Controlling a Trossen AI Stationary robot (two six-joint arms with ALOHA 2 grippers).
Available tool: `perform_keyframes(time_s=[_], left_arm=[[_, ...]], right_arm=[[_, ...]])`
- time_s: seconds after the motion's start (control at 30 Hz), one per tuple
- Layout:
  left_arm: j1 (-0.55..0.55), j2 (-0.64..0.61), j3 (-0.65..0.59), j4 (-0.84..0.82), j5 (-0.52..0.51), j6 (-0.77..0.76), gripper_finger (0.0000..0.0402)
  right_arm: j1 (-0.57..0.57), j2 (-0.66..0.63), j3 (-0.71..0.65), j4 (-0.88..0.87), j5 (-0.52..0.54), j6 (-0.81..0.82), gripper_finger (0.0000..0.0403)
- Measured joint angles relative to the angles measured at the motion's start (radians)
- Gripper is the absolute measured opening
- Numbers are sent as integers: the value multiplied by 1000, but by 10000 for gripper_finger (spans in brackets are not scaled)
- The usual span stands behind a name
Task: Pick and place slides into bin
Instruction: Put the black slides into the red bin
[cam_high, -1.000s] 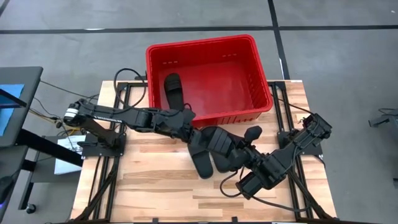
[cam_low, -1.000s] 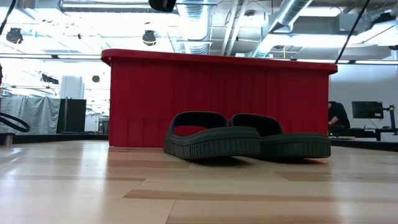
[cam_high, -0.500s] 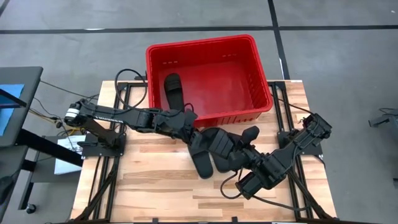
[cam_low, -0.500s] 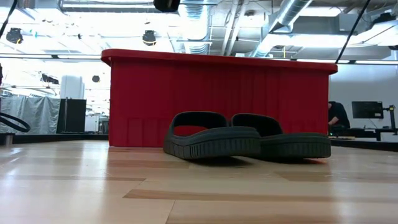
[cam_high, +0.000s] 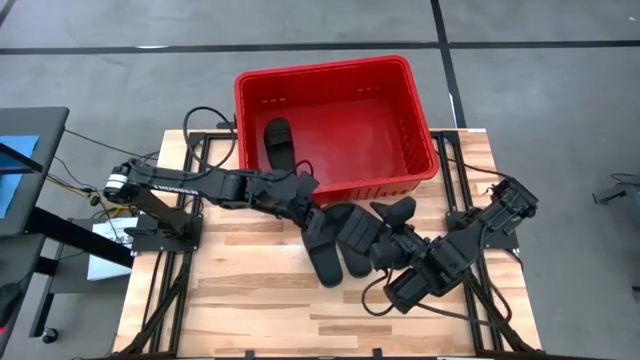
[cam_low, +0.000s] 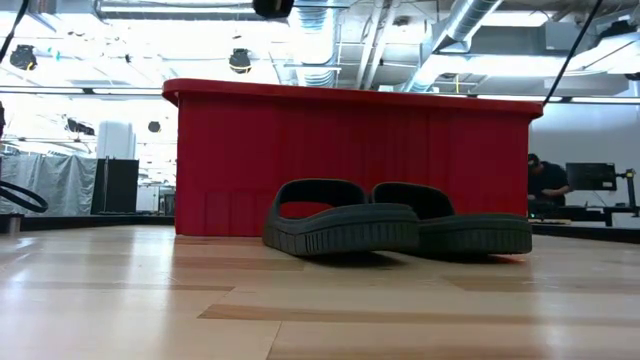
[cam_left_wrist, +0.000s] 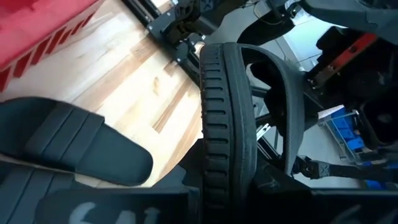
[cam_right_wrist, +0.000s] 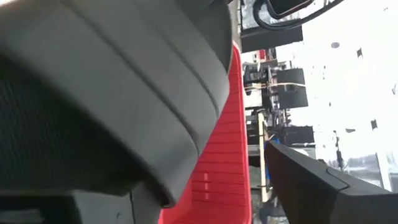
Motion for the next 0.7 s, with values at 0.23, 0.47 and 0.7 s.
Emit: perform_keyframes(time_s=[0.23, 0.47, 0.7], left_arm=[[19, -1, 66, -69, 16, 66, 26], [48, -2, 114, -180, 21, 145, 26], [84, -2, 162, -350, -12, 275, 26]], right_arm=[[32, -21, 0, 0, -7, -104, 265], [75, -21, 0, 0, 5, -227, 265], [86, -28, 0, 0, 38, -234, 265]])
